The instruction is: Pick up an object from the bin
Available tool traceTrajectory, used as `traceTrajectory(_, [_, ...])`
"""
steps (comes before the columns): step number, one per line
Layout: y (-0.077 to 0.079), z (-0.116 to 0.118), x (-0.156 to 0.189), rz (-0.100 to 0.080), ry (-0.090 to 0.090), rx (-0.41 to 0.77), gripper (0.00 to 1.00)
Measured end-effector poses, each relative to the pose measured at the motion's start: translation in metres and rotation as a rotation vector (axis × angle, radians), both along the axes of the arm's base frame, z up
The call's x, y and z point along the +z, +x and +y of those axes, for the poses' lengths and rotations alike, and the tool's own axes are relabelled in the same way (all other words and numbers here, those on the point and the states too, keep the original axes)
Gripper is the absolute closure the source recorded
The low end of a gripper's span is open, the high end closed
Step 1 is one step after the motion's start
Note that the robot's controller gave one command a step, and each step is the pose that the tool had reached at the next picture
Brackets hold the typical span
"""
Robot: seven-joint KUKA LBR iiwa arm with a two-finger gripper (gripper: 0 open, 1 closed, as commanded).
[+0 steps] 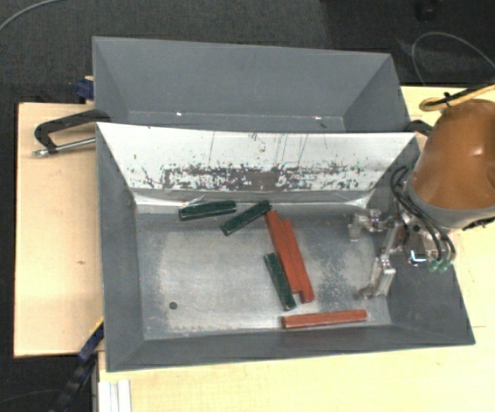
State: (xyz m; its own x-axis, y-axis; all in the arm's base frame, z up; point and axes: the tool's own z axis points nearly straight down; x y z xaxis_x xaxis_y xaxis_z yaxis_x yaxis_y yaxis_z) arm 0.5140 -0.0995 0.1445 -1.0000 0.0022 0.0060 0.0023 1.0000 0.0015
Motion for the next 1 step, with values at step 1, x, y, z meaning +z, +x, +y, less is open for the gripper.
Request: traceTrajectory(1, [-0.0147,0.0532,0.0036,-0.006,0.001,-0.154,0.00])
